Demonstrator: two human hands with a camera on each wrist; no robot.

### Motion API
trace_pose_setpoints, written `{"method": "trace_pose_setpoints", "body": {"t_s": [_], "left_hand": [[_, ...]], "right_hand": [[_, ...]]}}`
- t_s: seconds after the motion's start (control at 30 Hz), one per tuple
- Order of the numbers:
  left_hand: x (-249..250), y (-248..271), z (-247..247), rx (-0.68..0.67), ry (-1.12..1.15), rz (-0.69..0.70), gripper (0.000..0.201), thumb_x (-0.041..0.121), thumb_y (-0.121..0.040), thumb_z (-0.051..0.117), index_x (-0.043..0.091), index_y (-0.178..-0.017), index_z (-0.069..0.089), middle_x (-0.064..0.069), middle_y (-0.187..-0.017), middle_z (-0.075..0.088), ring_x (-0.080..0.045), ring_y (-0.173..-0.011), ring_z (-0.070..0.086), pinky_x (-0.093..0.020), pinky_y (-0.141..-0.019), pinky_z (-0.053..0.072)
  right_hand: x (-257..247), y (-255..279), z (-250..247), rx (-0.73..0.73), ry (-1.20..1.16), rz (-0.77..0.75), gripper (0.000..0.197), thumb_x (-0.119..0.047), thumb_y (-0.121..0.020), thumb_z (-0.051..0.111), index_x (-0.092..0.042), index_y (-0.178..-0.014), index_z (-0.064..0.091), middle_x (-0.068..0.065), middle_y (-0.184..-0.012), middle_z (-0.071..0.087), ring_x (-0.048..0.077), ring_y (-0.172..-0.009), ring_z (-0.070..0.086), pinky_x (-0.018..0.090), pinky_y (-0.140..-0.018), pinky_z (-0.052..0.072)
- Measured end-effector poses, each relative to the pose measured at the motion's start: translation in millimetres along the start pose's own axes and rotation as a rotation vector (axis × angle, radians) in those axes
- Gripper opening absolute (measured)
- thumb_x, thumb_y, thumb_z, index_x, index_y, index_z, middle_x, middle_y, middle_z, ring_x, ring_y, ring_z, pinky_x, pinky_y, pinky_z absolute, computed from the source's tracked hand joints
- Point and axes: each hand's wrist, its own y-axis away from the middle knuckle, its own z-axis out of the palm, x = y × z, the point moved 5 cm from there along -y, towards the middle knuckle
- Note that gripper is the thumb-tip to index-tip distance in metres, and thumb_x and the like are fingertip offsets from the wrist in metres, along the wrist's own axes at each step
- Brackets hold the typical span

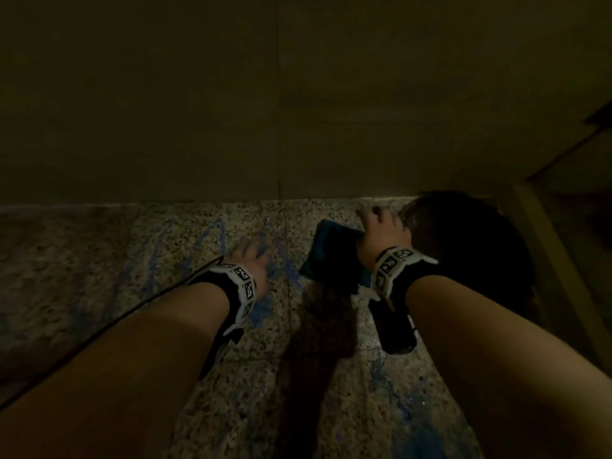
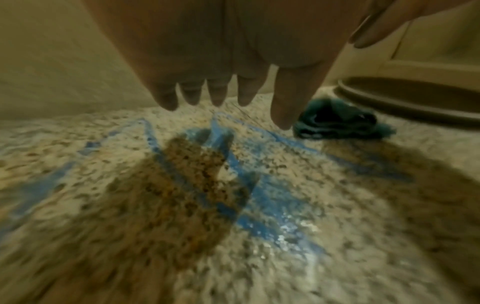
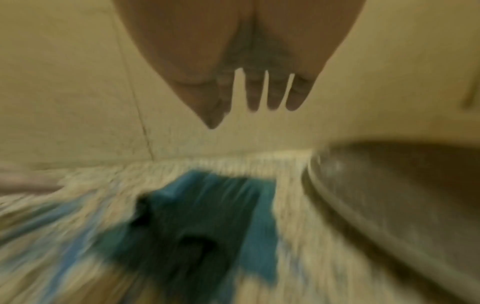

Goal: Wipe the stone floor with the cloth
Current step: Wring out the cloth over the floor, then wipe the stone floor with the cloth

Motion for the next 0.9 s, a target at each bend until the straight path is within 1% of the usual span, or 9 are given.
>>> {"method": "trace_pose_setpoints", "body": {"t_s": [0.07,0.13,0.23,0.37,0.43,0.57,0.73,0.8,0.9], "left_hand": [[2,-5,-4,0.007,-0.001,-0.008,0.077,0.034,-0.098,0.045,0.027,-0.152,-0.010,-0.001,-0.157,-0.021,-0.030,-0.144,-0.016,-0.047,-0.116,0.001],[2,-11,-7,0.019,0.016,-0.020,0.078,0.037,-0.098,0.043,0.026,-0.151,-0.014,-0.002,-0.156,-0.024,-0.032,-0.144,-0.018,-0.047,-0.118,-0.001],[2,-25,-5,0.047,0.045,-0.044,0.084,0.047,-0.096,0.043,0.026,-0.149,-0.019,-0.003,-0.155,-0.027,-0.033,-0.143,-0.019,-0.050,-0.117,-0.001],[1,-38,2,0.058,0.063,-0.073,0.093,0.070,-0.088,0.035,0.028,-0.147,-0.023,-0.003,-0.153,-0.033,-0.034,-0.143,-0.020,-0.050,-0.115,-0.004],[2,-45,5,0.051,0.087,-0.078,0.098,0.077,-0.083,0.032,0.029,-0.146,-0.026,-0.003,-0.151,-0.036,-0.034,-0.142,-0.022,-0.050,-0.115,-0.004],[3,-54,15,0.056,0.083,-0.096,0.103,0.086,-0.076,0.023,0.029,-0.142,-0.032,-0.004,-0.146,-0.044,-0.035,-0.139,-0.029,-0.051,-0.113,-0.010],[-1,-58,21,0.072,0.107,-0.071,0.104,0.088,-0.073,0.020,0.032,-0.141,-0.033,-0.002,-0.145,-0.045,-0.033,-0.138,-0.032,-0.052,-0.112,-0.013],[-1,-61,22,0.065,0.111,-0.072,0.104,0.089,-0.071,0.020,0.033,-0.140,-0.034,-0.001,-0.145,-0.045,-0.033,-0.138,-0.032,-0.052,-0.112,-0.013],[-1,-61,23,0.055,0.126,-0.063,0.105,0.090,-0.070,0.021,0.033,-0.140,-0.035,-0.001,-0.145,-0.045,-0.033,-0.137,-0.033,-0.053,-0.111,-0.014]], "right_hand": [[-8,4,21,-0.054,0.010,-0.087,0.062,-0.034,-0.097,0.046,-0.028,-0.150,0.014,0.007,-0.157,0.008,0.032,-0.144,0.011,0.047,-0.114,0.020],[-18,5,43,-0.144,0.018,-0.181,0.065,-0.040,-0.098,0.042,-0.032,-0.152,0.006,0.003,-0.160,-0.002,0.029,-0.146,0.002,0.047,-0.116,0.014],[-23,-3,66,-0.263,-0.004,-0.152,0.071,-0.046,-0.099,0.039,-0.034,-0.151,-0.008,-0.004,-0.160,-0.011,0.024,-0.147,-0.009,0.047,-0.118,0.010],[-21,-13,83,-0.326,0.019,-0.107,0.071,-0.052,-0.099,0.032,-0.035,-0.150,-0.013,-0.005,-0.158,-0.021,0.024,-0.146,-0.016,0.043,-0.118,0.006],[-20,-18,85,-0.312,0.028,-0.106,0.067,-0.050,-0.100,0.029,-0.034,-0.150,-0.012,-0.004,-0.157,-0.024,0.024,-0.145,-0.018,0.041,-0.119,0.003],[-15,-41,79,-0.283,0.041,-0.104,0.061,-0.043,-0.103,0.025,-0.032,-0.151,-0.011,-0.003,-0.156,-0.024,0.025,-0.145,-0.018,0.040,-0.118,0.002],[-4,-87,55,-0.290,0.026,-0.033,0.059,-0.036,-0.104,0.026,-0.033,-0.151,-0.009,-0.003,-0.157,-0.022,0.025,-0.146,-0.015,0.043,-0.117,0.004],[-4,-96,47,-0.306,0.020,-0.003,0.060,-0.030,-0.105,0.029,-0.034,-0.151,-0.009,-0.004,-0.157,-0.023,0.026,-0.146,-0.016,0.044,-0.117,0.005],[-6,-94,47,-0.317,0.007,0.022,0.070,-0.014,-0.102,0.036,-0.037,-0.150,-0.009,-0.005,-0.157,-0.024,0.025,-0.145,-0.016,0.047,-0.117,0.007]]}}
